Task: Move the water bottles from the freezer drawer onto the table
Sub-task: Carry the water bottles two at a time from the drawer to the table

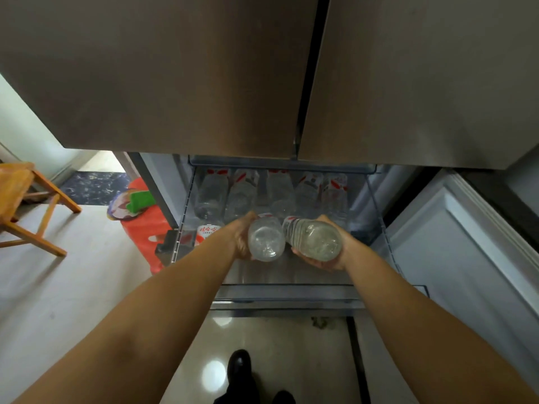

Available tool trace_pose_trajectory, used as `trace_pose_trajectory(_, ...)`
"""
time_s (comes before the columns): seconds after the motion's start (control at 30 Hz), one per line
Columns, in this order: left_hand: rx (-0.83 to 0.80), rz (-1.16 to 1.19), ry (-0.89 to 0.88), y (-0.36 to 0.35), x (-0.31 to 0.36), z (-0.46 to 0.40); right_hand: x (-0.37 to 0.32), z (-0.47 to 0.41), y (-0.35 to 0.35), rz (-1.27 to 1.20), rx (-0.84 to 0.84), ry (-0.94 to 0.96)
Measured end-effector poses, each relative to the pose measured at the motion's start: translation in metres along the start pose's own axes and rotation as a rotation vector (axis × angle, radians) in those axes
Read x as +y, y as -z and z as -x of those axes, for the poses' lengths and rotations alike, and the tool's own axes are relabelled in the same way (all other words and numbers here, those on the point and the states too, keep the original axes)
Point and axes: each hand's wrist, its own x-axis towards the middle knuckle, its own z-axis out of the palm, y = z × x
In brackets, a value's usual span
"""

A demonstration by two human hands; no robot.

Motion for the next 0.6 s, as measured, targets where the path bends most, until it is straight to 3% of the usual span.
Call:
trace_pose_trajectory(0.17,-0.028,0.115,0.065,0.002,-0.017,0.005,0.002,0.019,0.005,-0.042,-0.014,0.006)
trace_pose_trajectory(0.4,-0.219,0.337,0.070,-0.006,-0.037,0.041,-0.002,0.059,0.010,-0.059,-0.160,0.105)
trace_pose_trajectory(0.6,-0.390,0.164,-0.061,-0.026,-0.042,0.081,0.008,0.080,0.023,-0.165,-0.281,0.201)
